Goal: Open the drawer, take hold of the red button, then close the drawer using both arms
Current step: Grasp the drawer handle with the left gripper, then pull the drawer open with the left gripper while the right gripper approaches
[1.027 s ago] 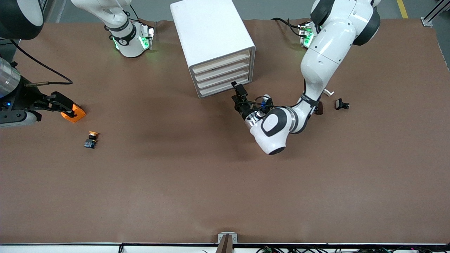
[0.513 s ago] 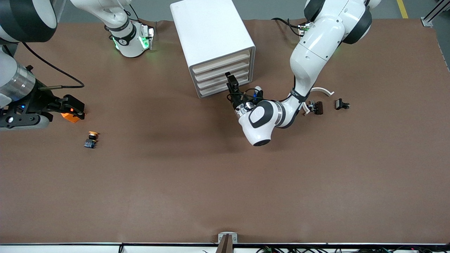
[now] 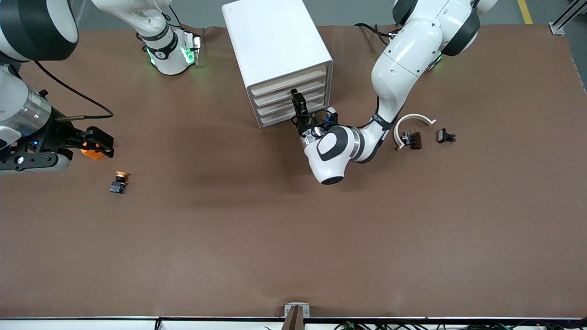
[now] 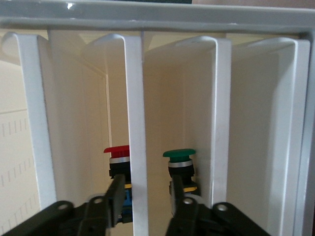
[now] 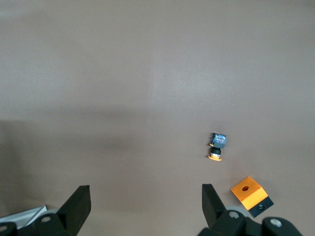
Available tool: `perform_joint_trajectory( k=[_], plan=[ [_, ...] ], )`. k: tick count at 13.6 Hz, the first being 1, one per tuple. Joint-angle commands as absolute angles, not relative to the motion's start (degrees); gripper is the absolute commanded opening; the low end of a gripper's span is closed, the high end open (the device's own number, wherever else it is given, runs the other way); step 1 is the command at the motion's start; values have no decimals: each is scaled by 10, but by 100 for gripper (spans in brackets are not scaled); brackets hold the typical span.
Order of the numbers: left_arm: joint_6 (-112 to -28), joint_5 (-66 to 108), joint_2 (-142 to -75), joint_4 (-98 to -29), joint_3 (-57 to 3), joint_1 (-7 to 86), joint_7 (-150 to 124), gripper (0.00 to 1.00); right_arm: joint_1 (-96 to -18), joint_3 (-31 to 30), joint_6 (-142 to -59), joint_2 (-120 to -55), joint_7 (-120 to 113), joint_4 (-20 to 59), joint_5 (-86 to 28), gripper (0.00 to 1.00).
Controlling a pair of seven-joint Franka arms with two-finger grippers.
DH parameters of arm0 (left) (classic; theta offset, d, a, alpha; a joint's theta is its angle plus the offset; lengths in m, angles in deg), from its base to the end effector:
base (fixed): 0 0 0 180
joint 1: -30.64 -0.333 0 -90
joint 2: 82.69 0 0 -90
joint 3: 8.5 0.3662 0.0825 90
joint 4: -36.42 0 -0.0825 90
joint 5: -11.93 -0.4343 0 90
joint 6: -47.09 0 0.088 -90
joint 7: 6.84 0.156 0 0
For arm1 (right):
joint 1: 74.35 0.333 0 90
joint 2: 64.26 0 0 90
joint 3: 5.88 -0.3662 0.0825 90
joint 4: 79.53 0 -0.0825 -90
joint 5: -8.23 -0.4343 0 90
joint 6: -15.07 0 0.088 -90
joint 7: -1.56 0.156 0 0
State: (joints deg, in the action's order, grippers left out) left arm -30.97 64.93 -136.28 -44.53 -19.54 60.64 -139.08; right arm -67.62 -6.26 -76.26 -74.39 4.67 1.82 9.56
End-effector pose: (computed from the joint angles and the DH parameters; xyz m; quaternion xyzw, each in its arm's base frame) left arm 0.4465 -0.5379 0.1566 -0.4398 -0.6201 0.5279 0.3787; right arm 0.6648 0.0790 0.5940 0.9993 0.0351 -0.0003 0.0111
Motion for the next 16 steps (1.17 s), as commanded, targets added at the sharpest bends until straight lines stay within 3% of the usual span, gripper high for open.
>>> perform_joint_trajectory(
  k=[1,4,16],
  plan=[
    [-309,662,-1350,-458,-193,605,-1397,19,-660,-61,-731,-752,58,9,96,100],
    [-310,662,-1350,-458,-193,606,-1397,0,-651,-61,-713,-752,99,9,90,100],
    [-308,652,-1342,-440,-184,533,-1397,0,-463,-61,-708,-776,531,8,78,100]
  ],
)
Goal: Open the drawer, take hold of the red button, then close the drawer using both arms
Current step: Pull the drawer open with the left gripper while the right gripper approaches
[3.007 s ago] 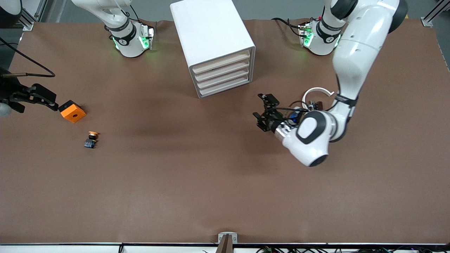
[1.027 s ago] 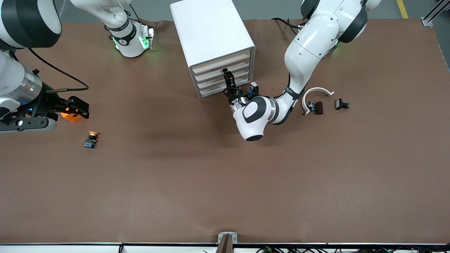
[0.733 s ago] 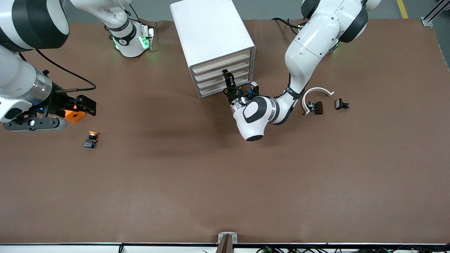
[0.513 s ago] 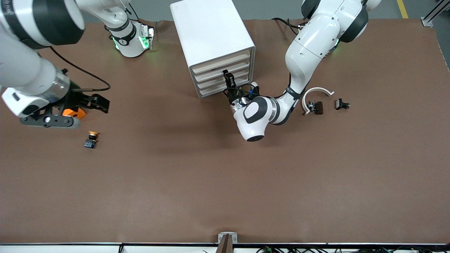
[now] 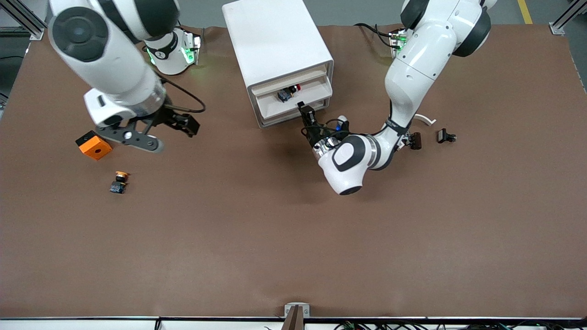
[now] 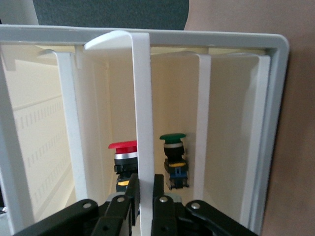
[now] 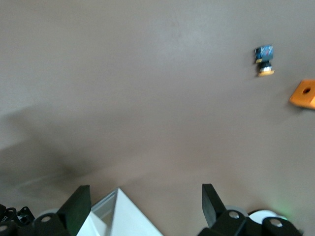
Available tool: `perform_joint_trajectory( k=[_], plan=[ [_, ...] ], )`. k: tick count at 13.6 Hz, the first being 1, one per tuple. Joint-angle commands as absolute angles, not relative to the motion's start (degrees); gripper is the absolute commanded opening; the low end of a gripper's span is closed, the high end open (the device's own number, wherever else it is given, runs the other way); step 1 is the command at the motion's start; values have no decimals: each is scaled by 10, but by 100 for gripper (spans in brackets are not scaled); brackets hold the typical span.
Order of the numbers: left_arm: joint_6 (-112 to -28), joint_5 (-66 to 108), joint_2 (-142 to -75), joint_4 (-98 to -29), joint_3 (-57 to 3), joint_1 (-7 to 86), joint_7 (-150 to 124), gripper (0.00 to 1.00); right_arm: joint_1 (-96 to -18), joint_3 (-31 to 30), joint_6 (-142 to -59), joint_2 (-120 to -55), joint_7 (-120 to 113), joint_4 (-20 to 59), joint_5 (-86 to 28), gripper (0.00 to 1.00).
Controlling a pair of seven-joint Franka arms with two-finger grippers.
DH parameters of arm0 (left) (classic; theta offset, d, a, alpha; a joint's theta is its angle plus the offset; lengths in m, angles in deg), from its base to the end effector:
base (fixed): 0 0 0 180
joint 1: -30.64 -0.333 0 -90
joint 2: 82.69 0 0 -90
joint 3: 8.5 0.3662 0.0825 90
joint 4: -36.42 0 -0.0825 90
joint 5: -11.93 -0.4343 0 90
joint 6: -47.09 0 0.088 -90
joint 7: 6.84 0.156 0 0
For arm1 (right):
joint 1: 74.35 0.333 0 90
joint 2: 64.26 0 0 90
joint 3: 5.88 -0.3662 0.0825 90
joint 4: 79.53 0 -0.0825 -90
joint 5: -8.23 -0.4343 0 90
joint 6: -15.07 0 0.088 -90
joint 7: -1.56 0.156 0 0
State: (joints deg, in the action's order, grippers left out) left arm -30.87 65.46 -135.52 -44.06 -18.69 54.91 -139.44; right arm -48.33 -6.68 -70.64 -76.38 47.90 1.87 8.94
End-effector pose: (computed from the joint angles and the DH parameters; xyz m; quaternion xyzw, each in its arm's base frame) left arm 0.5080 -0.4874 0.1665 -0.4071 -0.6477 0.5454 0.3425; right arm 0.5922 0.2961 0.5629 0.9832 -0.1692 -0.0519 0.0444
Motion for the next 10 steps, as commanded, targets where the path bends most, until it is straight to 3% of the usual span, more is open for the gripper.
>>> perform_joint_trajectory(
  k=[1,9,10],
  plan=[
    [-309,653,-1343,-438,-183,524,-1397,0,-451,-61,-713,-779,557,8,73,100],
    [-315,657,-1348,-398,-161,486,-1389,3,-331,-61,-788,-835,819,8,41,100],
    [-317,658,-1347,-395,-157,485,-1388,25,-318,-61,-802,-842,849,8,28,100]
  ],
)
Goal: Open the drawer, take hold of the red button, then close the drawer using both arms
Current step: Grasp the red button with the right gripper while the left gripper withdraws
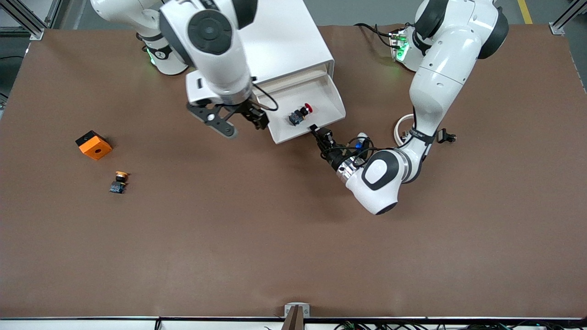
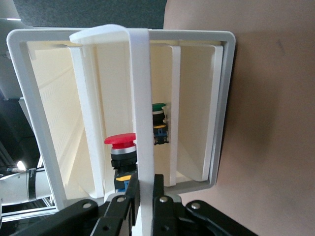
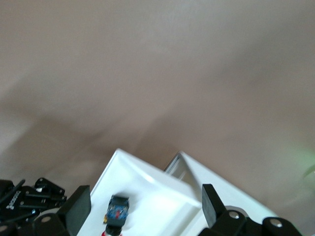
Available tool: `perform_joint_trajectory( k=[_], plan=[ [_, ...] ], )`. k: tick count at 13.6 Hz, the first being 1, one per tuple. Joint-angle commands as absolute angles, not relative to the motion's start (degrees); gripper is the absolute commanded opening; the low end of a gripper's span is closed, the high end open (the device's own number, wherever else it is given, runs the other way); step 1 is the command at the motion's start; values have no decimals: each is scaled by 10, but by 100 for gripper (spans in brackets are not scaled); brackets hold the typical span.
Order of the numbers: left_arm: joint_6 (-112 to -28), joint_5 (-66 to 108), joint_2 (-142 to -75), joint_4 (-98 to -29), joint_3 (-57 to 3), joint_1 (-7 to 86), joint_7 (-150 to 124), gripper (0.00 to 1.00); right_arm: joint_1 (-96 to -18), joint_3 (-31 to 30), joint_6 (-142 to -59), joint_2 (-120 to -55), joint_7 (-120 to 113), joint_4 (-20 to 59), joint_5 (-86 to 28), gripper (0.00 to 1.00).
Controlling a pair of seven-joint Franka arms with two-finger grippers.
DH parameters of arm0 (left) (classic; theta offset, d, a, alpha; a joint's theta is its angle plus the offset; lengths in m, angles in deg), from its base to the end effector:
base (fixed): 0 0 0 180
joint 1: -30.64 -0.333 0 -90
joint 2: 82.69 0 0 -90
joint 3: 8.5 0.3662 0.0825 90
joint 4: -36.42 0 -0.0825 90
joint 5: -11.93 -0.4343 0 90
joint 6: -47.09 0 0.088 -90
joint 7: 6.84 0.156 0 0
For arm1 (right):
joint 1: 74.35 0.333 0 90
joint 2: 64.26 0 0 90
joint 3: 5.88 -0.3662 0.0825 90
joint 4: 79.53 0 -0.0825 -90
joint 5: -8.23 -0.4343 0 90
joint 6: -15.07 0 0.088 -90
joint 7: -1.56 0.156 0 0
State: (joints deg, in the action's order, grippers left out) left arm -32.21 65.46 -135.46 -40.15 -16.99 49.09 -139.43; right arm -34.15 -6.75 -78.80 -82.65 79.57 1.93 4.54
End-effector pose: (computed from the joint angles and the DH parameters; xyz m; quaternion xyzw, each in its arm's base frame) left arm 0.5895 -0.4269 0.1839 -0.3832 -0.6884 0.5518 0.2734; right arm 0.5277 0.4708 0.4975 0.9453 -0.3201 -0.0560 0.0275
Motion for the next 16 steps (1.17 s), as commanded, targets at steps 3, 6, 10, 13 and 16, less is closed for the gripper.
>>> perform_joint_trajectory(
  k=[3,6,10,13,16],
  plan=[
    [-317,658,-1344,-378,-154,482,-1381,100,-312,-61,-839,-864,915,8,1,100],
    [-312,654,-1335,-350,-140,465,-1382,100,-299,-61,-849,-891,916,7,7,100],
    [-314,601,-1305,-312,-54,465,-1354,100,-291,-61,-900,-930,917,5,2,100],
    [-321,542,-1253,-313,7,463,-1235,100,-263,-61,-898,-934,916,11,5,100],
    [-348,540,-1236,-313,80,465,-1174,100,-253,-61,-896,-934,915,38,5,100]
  ],
)
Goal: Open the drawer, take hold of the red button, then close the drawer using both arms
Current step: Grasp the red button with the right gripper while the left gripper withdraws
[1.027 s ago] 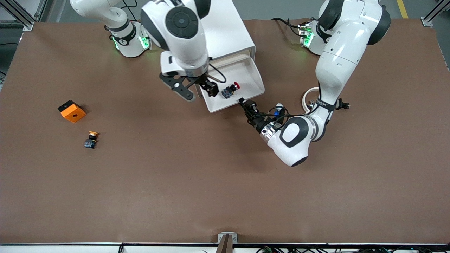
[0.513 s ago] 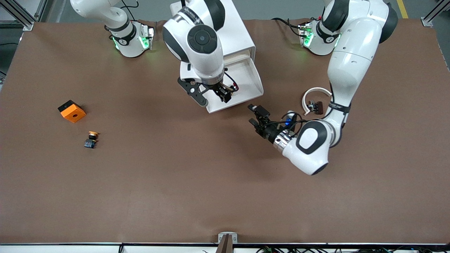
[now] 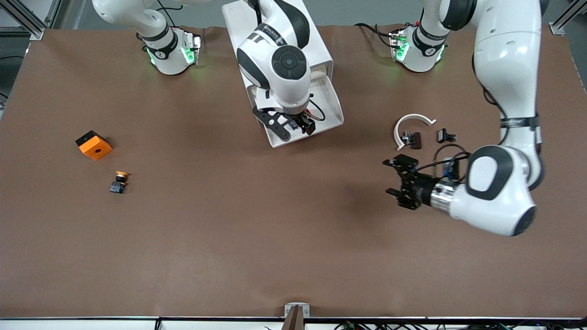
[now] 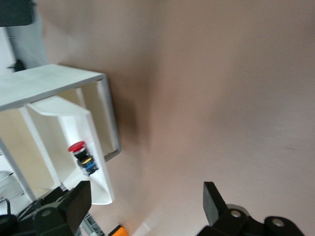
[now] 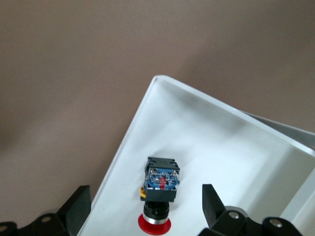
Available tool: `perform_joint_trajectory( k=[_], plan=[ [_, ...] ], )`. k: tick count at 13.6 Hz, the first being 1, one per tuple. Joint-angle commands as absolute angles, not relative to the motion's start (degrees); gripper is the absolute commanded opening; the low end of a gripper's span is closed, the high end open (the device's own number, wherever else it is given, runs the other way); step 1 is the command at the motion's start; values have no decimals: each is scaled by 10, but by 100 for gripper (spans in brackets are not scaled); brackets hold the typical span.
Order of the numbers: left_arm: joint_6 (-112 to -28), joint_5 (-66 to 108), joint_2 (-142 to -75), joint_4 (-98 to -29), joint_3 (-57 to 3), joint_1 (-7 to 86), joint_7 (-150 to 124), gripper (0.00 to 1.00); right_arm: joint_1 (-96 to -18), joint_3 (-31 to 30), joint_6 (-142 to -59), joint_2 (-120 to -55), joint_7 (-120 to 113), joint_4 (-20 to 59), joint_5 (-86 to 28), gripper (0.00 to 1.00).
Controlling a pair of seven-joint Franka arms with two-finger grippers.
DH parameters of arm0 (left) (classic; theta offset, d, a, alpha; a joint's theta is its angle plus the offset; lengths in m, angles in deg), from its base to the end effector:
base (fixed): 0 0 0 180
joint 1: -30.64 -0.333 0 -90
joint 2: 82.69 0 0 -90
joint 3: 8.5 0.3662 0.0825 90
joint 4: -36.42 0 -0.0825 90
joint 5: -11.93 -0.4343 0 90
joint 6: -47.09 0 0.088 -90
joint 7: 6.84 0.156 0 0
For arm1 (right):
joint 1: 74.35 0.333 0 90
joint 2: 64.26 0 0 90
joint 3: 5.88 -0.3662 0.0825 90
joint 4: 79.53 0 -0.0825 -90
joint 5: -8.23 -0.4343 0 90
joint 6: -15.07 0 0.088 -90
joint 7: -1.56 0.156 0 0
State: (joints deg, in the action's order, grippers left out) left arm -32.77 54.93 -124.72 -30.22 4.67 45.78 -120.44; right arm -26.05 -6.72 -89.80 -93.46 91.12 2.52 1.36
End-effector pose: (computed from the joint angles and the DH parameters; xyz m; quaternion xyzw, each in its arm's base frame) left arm 0.7463 -0.1880 0.3450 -0.5093 -0.7769 0.3678 0.0417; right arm 0.4841 0.5806 0.3681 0.9284 -0.3623 -0.0763 0.0306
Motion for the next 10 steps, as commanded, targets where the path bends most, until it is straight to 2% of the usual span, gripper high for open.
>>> perform_joint_trajectory(
  k=[1,4,10],
  plan=[
    [-353,539,-1236,-312,88,465,-1152,100,-252,-61,-895,-933,916,47,5,100],
    [-397,500,-1224,-314,94,482,-972,100,-248,-61,-901,-933,917,51,4,100],
    [-404,373,-1183,-320,92,497,-653,100,-238,-61,-911,-946,918,51,2,100]
  ],
)
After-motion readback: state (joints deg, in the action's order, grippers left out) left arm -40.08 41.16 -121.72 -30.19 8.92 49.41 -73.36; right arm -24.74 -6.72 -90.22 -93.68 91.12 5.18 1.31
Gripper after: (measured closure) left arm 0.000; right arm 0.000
